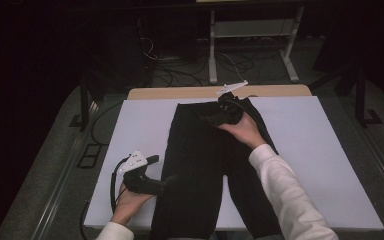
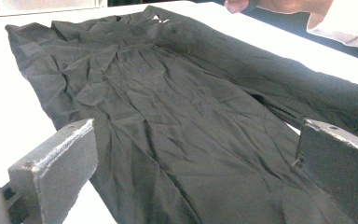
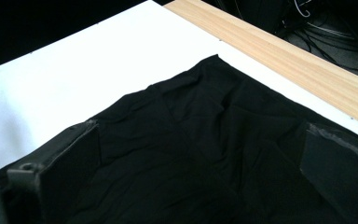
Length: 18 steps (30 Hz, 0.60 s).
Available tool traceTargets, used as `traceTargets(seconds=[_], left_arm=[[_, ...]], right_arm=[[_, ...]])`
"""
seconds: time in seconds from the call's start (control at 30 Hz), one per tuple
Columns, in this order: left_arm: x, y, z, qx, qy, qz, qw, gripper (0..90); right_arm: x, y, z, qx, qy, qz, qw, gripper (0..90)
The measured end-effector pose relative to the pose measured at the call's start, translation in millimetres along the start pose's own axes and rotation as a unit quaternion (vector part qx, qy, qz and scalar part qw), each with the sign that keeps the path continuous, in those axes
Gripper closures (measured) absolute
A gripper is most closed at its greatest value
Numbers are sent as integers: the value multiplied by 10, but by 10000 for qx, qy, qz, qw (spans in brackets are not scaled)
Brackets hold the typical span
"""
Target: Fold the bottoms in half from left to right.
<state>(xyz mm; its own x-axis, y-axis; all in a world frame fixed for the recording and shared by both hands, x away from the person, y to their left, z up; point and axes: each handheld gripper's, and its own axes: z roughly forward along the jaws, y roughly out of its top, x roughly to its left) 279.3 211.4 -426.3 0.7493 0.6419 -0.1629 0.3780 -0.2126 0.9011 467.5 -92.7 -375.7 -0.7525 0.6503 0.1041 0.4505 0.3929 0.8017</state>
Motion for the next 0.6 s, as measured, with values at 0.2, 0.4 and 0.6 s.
traceTargets(seconds=[0.2,0.4,0.6], left_arm=[[-4,0,-4,-11,-9,-6,10000,0],[-6,-4,-12,-21,-25,-17,10000,0],[-5,-2,-17,-49,-39,-26,10000,0]], right_arm=[[17,60,93,-32,-6,11,10000,0],[32,142,195,-30,-6,-61,10000,0],[29,209,308,-31,9,-16,10000,0]])
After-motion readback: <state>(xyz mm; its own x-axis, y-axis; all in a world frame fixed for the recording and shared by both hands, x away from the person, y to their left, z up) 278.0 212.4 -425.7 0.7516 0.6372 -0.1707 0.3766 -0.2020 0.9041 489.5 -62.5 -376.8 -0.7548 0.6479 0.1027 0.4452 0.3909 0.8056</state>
